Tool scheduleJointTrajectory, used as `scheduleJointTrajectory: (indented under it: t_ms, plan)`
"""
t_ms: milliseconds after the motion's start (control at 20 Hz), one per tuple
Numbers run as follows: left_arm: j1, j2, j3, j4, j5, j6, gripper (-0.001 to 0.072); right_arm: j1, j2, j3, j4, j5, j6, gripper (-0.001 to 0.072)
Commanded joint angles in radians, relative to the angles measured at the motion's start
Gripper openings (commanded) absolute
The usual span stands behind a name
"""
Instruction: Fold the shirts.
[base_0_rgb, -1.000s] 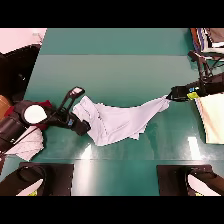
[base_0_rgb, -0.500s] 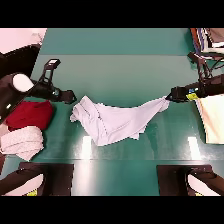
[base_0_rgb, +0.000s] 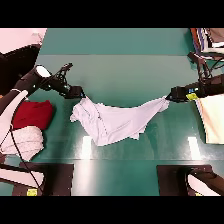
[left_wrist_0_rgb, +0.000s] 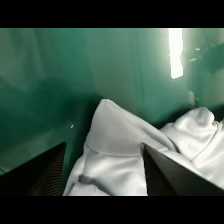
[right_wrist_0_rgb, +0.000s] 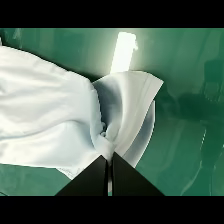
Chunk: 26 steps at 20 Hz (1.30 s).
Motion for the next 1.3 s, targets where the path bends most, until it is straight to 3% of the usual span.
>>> scheduleJointTrajectory:
  t_ms: [0, 100, 250, 300, 350, 500, 650, 950, 1250]
  plan:
    - [-0.012, -0.05, 0.019, -0.021, -0.031, 0.01, 0.0563, 0.0, -0.001, 0.0, 0.0, -0.018, 0.0, 0.0009]
    - [-0.034, -0.05, 0.019, -0.018, -0.028, 0.021, 0.0556, 0.0, -0.001, 0.0, 0.0, -0.021, 0.006, 0.0008]
    - [-0.044, -0.05, 0.019, -0.02, -0.028, 0.021, 0.0205, 0.0, 0.0, 0.0, 0.0, -0.019, 0.009, 0.0009]
    - [-0.041, -0.049, 0.019, -0.018, -0.031, 0.021, 0.005, 0.0, 0.0, 0.0, 0.0, -0.021, 0.009, 0.0009]
    - [-0.038, -0.049, 0.026, -0.014, -0.042, 0.02, 0.0023, 0.0, 0.0, 0.0, 0.0, -0.022, 0.009, 0.0009]
    - [-0.019, -0.006, 0.117, 0.035, -0.124, 0.005, 0.0022, -0.009, 0.0, 0.054, -0.019, -0.018, 0.008, 0.0008]
    - [0.045, 0.154, 0.269, 0.045, -0.156, -0.025, 0.0023, -0.052, 0.0, 0.241, -0.035, 0.006, -0.003, 0.0008]
    - [0.109, 0.547, 0.59, 0.046, -0.148, -0.047, 0.0022, -0.14, 0.0, 0.698, -0.036, 0.106, -0.04, 0.0008]
    - [0.109, 0.73, 0.769, 0.091, -0.145, -0.141, 0.0022, -0.225, 0.037, 0.941, -0.036, 0.155, -0.041, 0.0008]
